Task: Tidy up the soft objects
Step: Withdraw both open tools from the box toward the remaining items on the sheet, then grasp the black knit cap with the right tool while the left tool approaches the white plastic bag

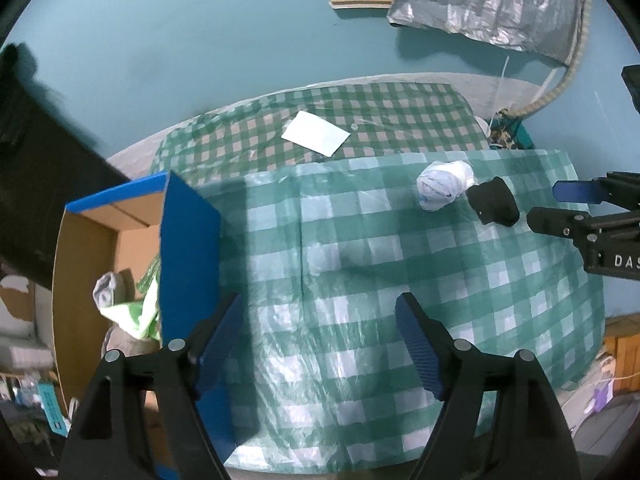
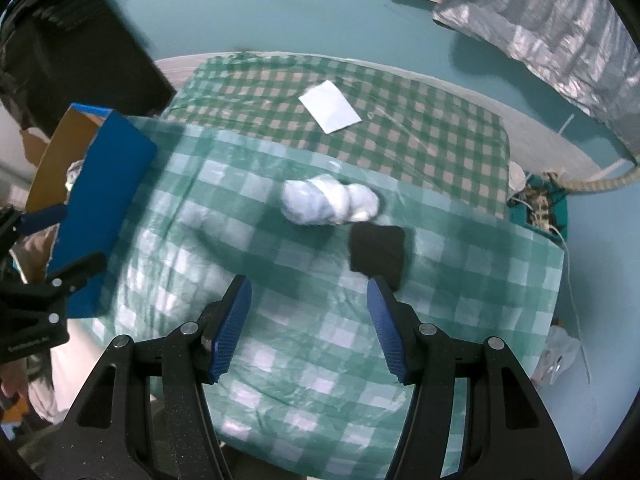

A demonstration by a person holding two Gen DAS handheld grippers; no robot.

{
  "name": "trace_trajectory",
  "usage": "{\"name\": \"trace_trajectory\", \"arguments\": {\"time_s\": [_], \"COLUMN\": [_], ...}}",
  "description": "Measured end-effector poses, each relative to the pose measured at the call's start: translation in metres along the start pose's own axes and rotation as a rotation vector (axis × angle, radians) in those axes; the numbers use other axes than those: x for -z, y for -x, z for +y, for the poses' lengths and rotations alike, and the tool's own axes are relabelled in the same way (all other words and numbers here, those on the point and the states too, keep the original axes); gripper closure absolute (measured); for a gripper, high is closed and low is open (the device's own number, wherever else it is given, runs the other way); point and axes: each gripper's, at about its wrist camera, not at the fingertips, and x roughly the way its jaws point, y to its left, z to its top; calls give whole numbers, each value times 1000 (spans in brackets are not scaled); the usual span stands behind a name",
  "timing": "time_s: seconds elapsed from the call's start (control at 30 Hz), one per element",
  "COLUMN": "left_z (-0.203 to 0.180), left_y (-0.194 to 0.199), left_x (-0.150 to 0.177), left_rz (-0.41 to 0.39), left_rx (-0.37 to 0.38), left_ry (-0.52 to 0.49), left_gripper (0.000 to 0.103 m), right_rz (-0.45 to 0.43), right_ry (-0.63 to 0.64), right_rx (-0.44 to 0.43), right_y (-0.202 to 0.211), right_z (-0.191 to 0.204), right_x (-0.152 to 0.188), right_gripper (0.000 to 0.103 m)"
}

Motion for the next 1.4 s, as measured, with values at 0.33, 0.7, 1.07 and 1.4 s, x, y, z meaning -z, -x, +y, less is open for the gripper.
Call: {"name": "trace_trajectory", "arguments": {"time_s": [0.33,0.7,1.07,1.4], "left_z": [-27,-57,-70,-82], "left_y": [-28,-70,-83,-85], "left_x": [-16,-37,-58,-71], "left_rz": [18,68,93,96], "left_rx": [15,41,86,103], "left_ry": [-92,-164,-174,-214], "left_gripper": [24,24,23,22], "right_rz": [32,53,91,141], "right_ry": [-85,-82,-65,-43], "right_rx": [-6,-7,14,27], "right_y": [-34,-68,-101,-120], "right_z": [-42,-59,-63,-60], "right_x": [1,-14,-28,-23], "right_gripper": [44,44,43,50]}}
